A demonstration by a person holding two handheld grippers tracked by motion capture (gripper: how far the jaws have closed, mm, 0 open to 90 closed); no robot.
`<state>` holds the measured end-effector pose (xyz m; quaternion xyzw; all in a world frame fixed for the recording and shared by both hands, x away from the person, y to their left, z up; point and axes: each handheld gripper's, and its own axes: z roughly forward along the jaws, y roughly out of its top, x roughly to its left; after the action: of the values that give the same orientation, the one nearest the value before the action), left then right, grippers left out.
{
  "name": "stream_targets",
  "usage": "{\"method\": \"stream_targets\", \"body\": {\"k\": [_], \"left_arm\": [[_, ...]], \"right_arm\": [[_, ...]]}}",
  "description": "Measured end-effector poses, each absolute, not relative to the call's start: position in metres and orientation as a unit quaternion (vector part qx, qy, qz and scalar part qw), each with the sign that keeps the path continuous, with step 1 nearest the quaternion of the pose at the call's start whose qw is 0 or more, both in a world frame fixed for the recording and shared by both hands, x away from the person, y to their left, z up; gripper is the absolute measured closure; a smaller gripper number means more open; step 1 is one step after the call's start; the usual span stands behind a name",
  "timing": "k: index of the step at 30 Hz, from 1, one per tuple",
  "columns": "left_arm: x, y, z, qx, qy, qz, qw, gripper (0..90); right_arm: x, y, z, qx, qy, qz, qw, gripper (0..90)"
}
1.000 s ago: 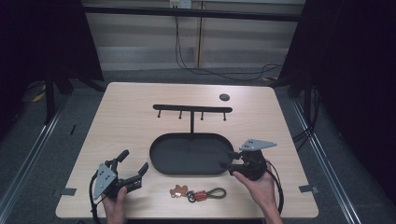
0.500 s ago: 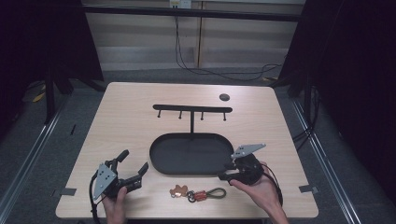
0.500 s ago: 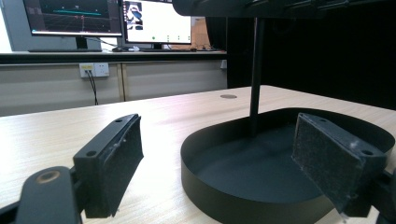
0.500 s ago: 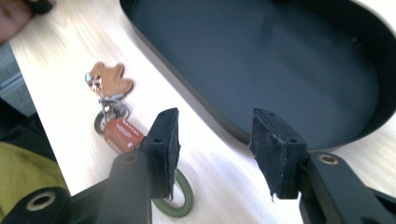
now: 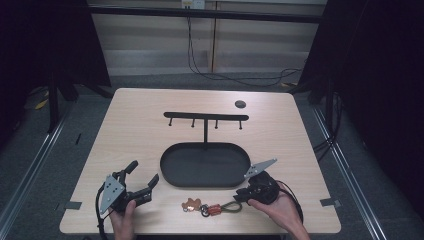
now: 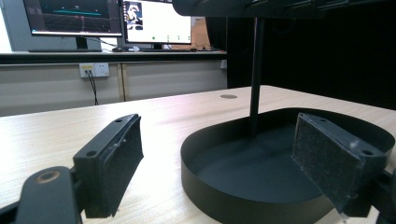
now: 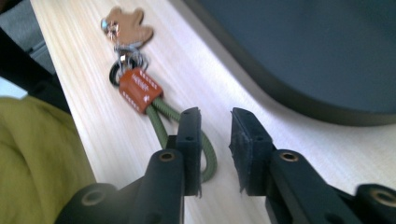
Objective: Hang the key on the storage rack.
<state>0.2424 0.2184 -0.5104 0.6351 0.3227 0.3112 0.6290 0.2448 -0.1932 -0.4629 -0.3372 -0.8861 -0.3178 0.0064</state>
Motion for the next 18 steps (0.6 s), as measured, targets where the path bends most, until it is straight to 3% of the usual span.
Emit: {"method": "stream_targets", "body": {"k": [13, 18], "left_arm": [[0.242, 0.219, -0.510, 0.636, 0.323, 0.311, 0.628, 15.8], [0.243, 0.218, -0.510, 0.634, 0.324, 0.310, 0.630, 15.8]], "right_arm": [[0.243, -0.191, -0.475, -0.325, -0.899, -0.293, 0.025, 75.0], [0.241, -0.187, -0.478, -0.311, -0.911, -0.271, 0.008, 73.1]]}}
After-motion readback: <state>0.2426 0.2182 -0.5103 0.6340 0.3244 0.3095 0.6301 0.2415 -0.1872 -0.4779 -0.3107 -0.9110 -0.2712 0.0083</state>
